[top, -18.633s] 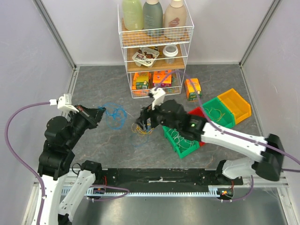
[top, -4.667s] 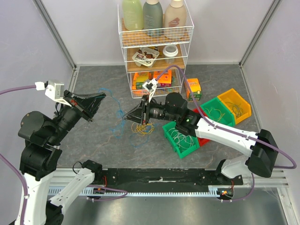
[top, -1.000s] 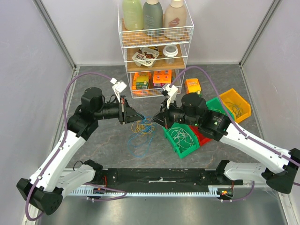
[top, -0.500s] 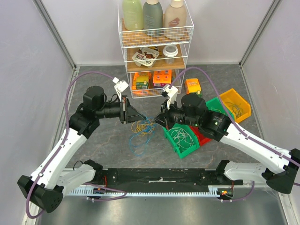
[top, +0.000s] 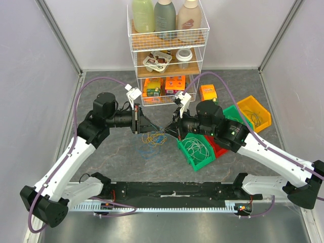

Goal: Untangle the cables

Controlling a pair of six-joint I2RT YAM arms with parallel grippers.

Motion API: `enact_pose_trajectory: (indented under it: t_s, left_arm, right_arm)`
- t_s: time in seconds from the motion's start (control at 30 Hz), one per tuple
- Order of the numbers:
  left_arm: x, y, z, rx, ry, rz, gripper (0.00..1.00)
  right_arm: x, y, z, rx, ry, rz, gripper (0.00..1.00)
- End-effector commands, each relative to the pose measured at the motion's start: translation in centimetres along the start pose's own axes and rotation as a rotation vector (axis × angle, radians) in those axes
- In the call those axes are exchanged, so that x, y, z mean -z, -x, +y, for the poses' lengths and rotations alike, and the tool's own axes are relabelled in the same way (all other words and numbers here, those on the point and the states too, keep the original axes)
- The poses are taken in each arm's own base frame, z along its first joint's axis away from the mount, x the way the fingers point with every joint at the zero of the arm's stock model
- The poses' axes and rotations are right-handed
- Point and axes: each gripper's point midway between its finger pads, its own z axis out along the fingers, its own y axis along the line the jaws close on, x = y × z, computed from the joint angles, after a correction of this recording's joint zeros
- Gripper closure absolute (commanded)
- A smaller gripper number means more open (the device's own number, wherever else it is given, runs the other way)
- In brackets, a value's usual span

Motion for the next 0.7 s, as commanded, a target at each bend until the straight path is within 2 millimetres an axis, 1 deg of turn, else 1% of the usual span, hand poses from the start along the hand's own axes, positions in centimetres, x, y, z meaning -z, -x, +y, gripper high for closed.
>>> enact_pose_trajectory:
  t_s: [0.0,0.07,0.13,0.2,0.27,0.3,0.37,0.4,0.43,0.47,0.5,0.53,0.57,0.63,0.67]
  left_arm:
    - [0.1,0.5,-0.7,-0.04,-0.02,-0.003,0.83]
    - [0.1,0.6,-0.8,-0.039,-0.024,-0.007,0.85]
    - [0.0,0.9,-0.4,-0.036,0.004,-0.02,0.88]
    - [0.2,1.0,0.0,-0.03,0.038,-0.021,0.88]
    - [0.5,0.9,0.5,-0.031,0.087,-0.022,0.86]
    - [0.8,0.9,0.8,-0.042,0.112,-0.029,0.81]
    - [1.4,1.0,1.1,-0.072,0.157,-0.059,0.67]
    - [1.9,1.2,0.9,-0.092,0.171,-0.084,0.58]
    - [2.4,1.4,0.6,-0.119,0.177,-0.112,0.53]
    - [2.9,1.7,0.2,-0.142,0.187,-0.144,0.45]
    - [3.4,2.0,-0.4,-0.164,0.185,-0.177,0.4]
    - [3.9,2.4,-1.0,-0.187,0.182,-0.206,0.27]
    - [4.4,2.7,-1.6,-0.204,0.179,-0.235,0.25]
    - [5.4,3.4,-3.1,-0.249,0.166,-0.293,0.15]
    - [6.0,3.8,-3.7,-0.27,0.165,-0.322,0.13]
  right_arm:
    - [0.6,2.0,2.0,0.017,0.08,-0.059,1.0]
    - [0.3,1.7,1.9,0.013,0.083,-0.047,1.0]
    - [0.1,1.5,1.4,0.001,0.057,-0.049,1.0]
    - [0.0,1.1,0.7,-0.014,0.02,-0.051,1.0]
    - [0.1,1.2,-0.1,-0.025,-0.027,-0.064,1.0]
    - [0.4,1.5,-0.7,-0.034,-0.062,-0.086,1.0]
    - [1.5,2.7,-1.3,-0.036,-0.117,-0.138,1.0]
    - [2.3,3.5,-1.7,-0.037,-0.156,-0.165,1.0]
    - [3.2,4.5,-1.7,-0.035,-0.178,-0.196,1.0]
    - [4.4,5.4,-2.4,-0.038,-0.239,-0.224,1.0]
    - [5.6,6.4,-2.7,-0.036,-0.282,-0.255,1.0]
    - [6.7,7.2,-3.4,-0.034,-0.341,-0.278,1.0]
    - [8.1,8.1,-3.9,-0.025,-0.392,-0.298,1.0]
    - [11.5,10.5,-5.2,-0.019,-0.535,-0.361,1.0]
    - [13.0,11.3,-5.8,-0.013,-0.605,-0.377,1.0]
